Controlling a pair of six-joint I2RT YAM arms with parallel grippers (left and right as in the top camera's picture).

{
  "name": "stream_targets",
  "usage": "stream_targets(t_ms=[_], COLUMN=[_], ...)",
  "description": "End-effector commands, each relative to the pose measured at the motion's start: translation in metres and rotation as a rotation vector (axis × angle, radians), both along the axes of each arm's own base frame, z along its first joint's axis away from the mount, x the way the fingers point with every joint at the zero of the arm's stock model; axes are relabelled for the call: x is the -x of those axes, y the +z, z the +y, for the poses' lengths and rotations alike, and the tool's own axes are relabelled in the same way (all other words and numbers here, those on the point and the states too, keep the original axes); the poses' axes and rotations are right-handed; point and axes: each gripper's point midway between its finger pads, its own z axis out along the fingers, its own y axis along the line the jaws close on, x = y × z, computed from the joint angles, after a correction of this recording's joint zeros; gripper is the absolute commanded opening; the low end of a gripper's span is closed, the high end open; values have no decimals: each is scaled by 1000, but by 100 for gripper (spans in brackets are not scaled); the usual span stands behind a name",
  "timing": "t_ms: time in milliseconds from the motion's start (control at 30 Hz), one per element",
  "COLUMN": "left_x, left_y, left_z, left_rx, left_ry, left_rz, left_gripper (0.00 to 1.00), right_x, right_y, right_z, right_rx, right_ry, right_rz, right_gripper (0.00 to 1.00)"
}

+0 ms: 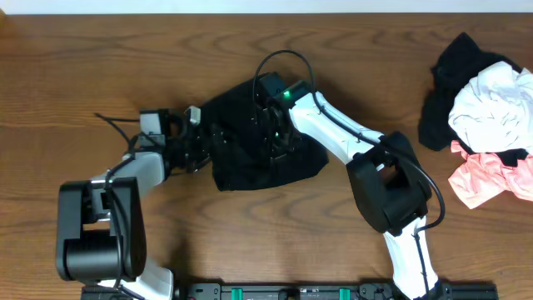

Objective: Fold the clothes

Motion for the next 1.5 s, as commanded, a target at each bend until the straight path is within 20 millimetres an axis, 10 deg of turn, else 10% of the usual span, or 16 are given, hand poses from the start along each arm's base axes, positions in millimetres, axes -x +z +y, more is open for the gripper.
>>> stream_targets(t_ms=[0, 333, 767, 967, 1200, 1467], left_x=[-3, -8, -7, -11, -16, -35], left_y=[-11, -10, -11, 13, 52, 156], left_z=[-5, -30, -44, -58, -61, -55], left_rx=[-15, 26, 4, 87, 137, 239], left_ry=[79, 123, 100, 30, 41, 91], left_rz=[75, 123, 104, 34, -32, -312], left_gripper=[98, 96, 15, 6, 6, 6], right_x=[10, 10, 12, 5, -17, -42], right_y=[-28, -28, -28, -16, 77, 198], right_z=[-4, -4, -4, -32, -76, -148], right_rx=[57, 58, 59, 178, 165, 26], right_ry=[2, 3, 12, 26, -56, -305], right_rz=[48, 48, 50, -8, -165, -438], right_gripper=[1, 1, 1, 1, 1, 4])
